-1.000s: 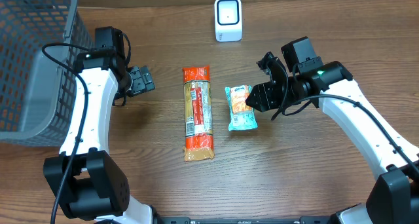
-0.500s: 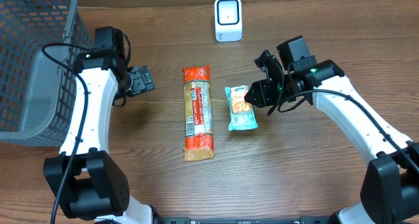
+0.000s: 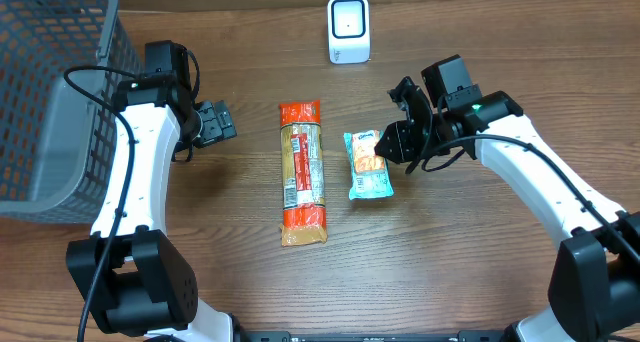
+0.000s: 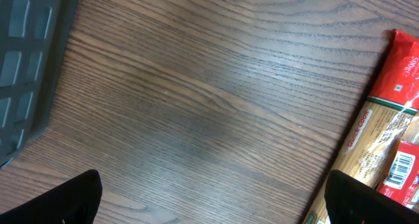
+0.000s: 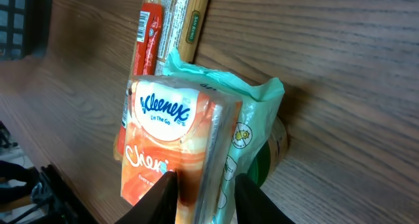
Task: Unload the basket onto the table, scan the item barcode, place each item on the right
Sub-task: 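Close the right gripper on the tissue pack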
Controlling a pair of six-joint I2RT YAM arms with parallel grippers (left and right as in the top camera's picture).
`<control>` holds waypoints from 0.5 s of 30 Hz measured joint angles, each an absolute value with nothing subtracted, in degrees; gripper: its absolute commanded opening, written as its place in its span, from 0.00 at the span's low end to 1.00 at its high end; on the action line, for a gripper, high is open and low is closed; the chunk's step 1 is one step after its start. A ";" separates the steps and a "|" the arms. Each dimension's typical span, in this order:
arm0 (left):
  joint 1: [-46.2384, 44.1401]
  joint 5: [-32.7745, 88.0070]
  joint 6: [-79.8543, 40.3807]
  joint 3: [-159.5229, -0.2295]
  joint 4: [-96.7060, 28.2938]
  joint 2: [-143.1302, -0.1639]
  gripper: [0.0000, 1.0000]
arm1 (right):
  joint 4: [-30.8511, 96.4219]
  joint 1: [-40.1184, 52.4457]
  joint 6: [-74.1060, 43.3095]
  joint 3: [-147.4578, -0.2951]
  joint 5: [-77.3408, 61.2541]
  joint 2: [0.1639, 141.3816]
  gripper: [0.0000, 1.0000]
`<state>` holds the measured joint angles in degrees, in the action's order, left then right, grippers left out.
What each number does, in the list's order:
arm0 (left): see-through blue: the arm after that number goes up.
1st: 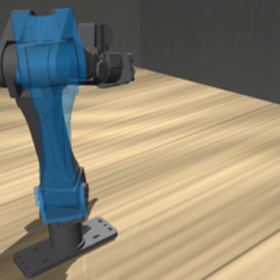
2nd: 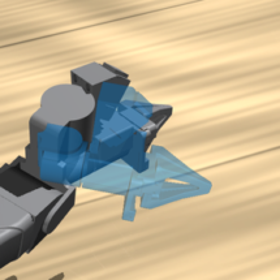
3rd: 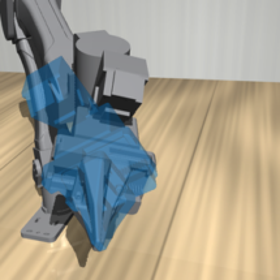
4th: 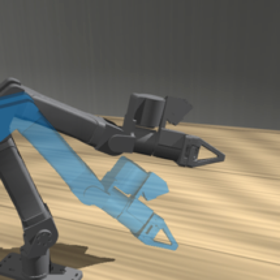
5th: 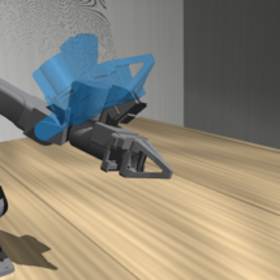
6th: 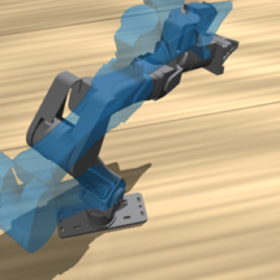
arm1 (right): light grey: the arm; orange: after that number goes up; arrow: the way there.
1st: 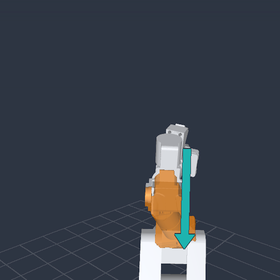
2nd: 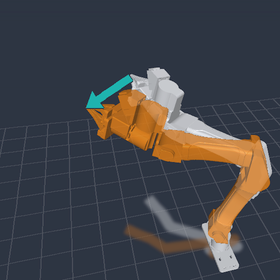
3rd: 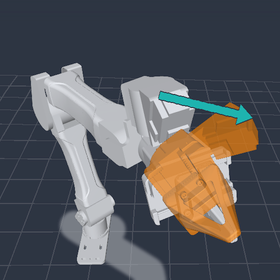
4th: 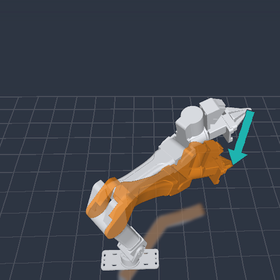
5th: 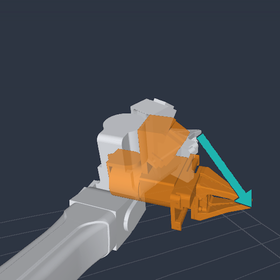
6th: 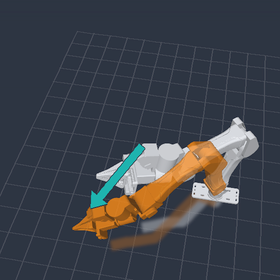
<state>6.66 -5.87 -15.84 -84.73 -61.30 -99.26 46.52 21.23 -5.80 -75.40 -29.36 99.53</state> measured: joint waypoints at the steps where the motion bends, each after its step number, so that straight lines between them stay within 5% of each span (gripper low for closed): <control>1: 6.63 -5.87 -15.86 -84.73 -61.30 -99.26 1.00 | 46.54 21.45 -5.98 -75.40 -29.43 99.66 0.33; 15: 6.63 -5.87 -15.84 -84.73 -61.30 -99.26 1.00 | 46.48 22.13 -7.25 -75.40 -29.78 100.27 0.36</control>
